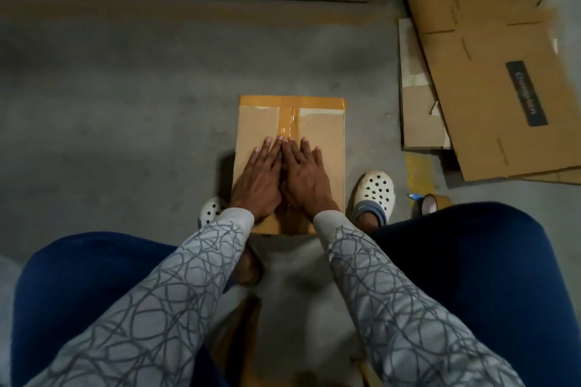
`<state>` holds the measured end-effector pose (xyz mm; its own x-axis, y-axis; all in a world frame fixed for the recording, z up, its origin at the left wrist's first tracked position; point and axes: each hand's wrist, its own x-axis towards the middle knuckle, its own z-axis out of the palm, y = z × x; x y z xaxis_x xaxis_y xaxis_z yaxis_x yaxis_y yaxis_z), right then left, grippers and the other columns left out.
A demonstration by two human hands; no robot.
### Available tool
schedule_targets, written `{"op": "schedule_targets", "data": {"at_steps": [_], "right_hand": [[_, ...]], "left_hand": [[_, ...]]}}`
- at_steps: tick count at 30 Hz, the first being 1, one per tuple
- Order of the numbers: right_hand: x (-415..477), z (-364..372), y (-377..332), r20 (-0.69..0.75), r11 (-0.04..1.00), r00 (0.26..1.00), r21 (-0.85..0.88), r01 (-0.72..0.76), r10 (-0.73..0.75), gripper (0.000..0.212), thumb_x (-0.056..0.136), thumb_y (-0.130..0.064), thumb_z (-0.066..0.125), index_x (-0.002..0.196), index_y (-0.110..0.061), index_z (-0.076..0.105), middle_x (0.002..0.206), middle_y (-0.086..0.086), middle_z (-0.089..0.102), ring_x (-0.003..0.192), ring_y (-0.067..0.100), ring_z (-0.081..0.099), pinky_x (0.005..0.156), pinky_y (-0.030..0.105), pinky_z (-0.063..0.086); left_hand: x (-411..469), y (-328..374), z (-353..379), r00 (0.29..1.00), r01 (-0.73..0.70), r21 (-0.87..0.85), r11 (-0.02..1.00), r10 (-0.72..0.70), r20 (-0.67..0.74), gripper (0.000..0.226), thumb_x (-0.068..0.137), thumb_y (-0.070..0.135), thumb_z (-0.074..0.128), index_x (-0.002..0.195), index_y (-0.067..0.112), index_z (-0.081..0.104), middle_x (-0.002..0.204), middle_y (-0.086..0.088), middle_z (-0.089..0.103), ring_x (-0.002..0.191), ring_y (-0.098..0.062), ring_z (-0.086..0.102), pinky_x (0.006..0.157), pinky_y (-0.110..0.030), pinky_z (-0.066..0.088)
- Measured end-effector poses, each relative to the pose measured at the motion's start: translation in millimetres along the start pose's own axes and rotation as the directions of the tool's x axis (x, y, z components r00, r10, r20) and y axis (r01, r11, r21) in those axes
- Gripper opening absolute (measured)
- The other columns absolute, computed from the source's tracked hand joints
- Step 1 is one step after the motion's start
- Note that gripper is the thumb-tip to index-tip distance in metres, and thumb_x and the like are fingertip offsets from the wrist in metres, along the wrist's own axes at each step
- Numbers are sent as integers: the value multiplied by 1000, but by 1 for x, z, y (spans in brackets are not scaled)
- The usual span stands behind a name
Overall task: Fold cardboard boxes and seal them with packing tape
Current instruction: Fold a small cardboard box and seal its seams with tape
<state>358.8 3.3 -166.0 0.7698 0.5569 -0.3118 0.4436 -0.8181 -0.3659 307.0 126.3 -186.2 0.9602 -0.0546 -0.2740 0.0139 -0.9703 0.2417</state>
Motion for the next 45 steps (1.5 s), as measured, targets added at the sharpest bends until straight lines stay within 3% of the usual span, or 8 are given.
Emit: {"op": "schedule_targets", "data": {"at_steps": [11, 14, 18, 21, 25, 30, 38, 45], "right_hand": [[95, -27, 18, -46, 1000, 999, 20, -1, 2, 57, 110, -34, 27, 162, -17, 13, 170, 2, 8, 157, 28, -2, 126, 45, -1], [106, -30, 43, -143, 981, 974, -49, -186, 177, 55, 109, -35, 22, 160, -17, 24, 168, 4, 18, 155, 31, 13, 126, 46, 9], [94, -25, 63, -277, 891, 856, 265, -368, 436, 50, 107, -38, 30, 152, -19, 44, 163, 0, 35, 143, 26, 42, 120, 41, 31], [81, -34, 72, -215, 894, 900, 335, -296, 379, 52, 107, -43, 39, 156, -25, 37, 167, -9, 21, 141, 23, 47, 115, 43, 36], [40, -34, 72, -196, 835, 862, 418, -358, 467, 86, 99, -63, 45, 163, -22, 4, 170, 2, -14, 154, 34, 12, 119, 56, 29], [-35, 9, 31, -83, 747, 820, 472, -468, 566, 108, 83, -81, 53, 160, -33, -6, 164, 8, 23, 140, 38, 42, 106, 54, 42], [-47, 11, 30, -35, 740, 856, 522, -425, 516, 112, 81, -83, 55, 159, -36, -10, 163, 3, 21, 137, 38, 44, 106, 55, 45], [-79, 32, 21, -59, 775, 856, 460, -434, 514, 108, 86, -77, 55, 161, -28, -4, 161, 12, 25, 139, 39, 41, 108, 53, 39]], "left_hand": [[106, -57, -34, 975, 133, -85, 987, -146, -169, 59, 110, 30, 28, 163, 12, 9, 171, -5, 0, 157, -24, -2, 127, -42, 1], [120, -74, -42, 847, 336, -601, 725, -512, -144, 46, 106, 25, 48, 150, 12, 48, 160, -10, 40, 149, -26, 34, 120, -31, 25], [108, -75, -39, 753, 313, -809, 498, -649, -109, 35, 104, 19, 55, 138, 15, 63, 142, -3, 60, 134, -17, 54, 110, -17, 35], [105, -71, -44, 756, 342, -809, 478, -651, -65, 44, 107, 24, 48, 150, 18, 48, 149, -5, 53, 139, -20, 49, 111, -17, 32], [61, -42, -40, 753, 485, -736, 472, -653, 78, 76, 104, 51, 46, 163, 28, 5, 161, -12, 37, 144, -36, 39, 118, -47, 33], [-16, -1, -10, 708, 606, -624, 493, -692, 141, 135, 60, 88, 70, 160, 33, -1, 166, -7, 25, 147, -37, 34, 115, -58, 35], [-31, 5, -8, 713, 573, -646, 503, -696, 91, 118, 71, 81, 67, 160, 29, 10, 163, -5, 30, 145, -34, 37, 115, -55, 35], [-75, 34, 4, 603, 684, -567, 459, -793, 86, 99, 79, 79, 61, 152, 21, 29, 149, -10, 47, 130, -36, 50, 105, -48, 38]]}}
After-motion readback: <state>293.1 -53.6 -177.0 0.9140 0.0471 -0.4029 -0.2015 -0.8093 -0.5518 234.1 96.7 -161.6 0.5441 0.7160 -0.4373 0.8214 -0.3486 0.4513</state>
